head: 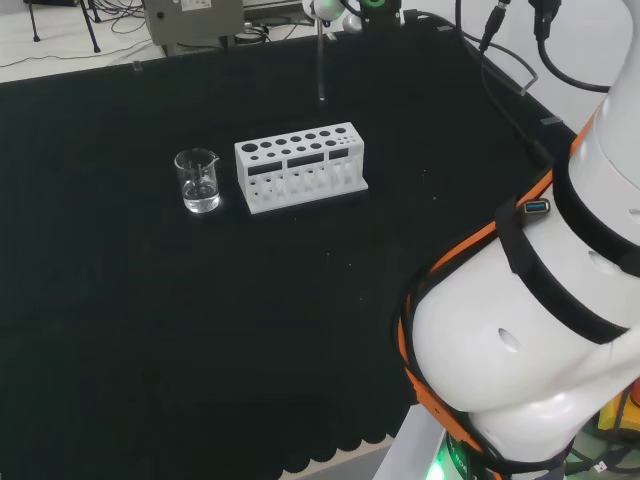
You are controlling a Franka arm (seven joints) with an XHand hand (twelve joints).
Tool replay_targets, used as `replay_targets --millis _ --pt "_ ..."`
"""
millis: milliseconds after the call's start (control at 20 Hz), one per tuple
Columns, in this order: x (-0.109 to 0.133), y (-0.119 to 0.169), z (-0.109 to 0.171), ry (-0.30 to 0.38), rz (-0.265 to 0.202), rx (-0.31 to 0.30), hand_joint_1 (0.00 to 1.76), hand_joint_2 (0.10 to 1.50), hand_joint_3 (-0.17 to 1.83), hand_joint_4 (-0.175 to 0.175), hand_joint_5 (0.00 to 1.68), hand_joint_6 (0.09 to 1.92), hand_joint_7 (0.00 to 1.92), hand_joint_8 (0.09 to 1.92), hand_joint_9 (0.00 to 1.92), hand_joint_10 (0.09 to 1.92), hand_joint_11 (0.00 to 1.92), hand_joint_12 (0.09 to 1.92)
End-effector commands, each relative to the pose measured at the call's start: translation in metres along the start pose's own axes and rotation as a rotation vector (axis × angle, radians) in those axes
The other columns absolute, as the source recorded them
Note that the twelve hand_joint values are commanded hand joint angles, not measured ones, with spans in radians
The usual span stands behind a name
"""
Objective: Stir in the beaker to the left of the white test tube rack with the glass rod.
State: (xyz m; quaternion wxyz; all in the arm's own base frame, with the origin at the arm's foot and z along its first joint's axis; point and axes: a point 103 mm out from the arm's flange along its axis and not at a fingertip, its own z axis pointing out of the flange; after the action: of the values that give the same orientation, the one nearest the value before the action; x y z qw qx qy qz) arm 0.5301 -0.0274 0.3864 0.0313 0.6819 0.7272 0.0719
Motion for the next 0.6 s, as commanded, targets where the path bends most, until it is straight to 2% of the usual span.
replay_targets --millis 50,400,600 --pt "0.004 -0.005 -0.007 0.006 -0.016 -0.011 1.32 0.48 1.08 -0.175 1.24 0.76 1.21 1.25 1.64 1.03 1.72 0.83" --pt "0.005 -0.006 -0.005 0.017 -0.015 -0.012 1.32 0.48 1.08 -0.175 1.24 0.75 1.21 1.25 1.64 1.03 1.72 0.82" --pt "0.022 0.004 -0.004 0.029 -0.054 -0.003 1.32 0.48 1.08 -0.175 1.24 0.75 1.21 1.25 1.64 1.03 1.72 0.83"
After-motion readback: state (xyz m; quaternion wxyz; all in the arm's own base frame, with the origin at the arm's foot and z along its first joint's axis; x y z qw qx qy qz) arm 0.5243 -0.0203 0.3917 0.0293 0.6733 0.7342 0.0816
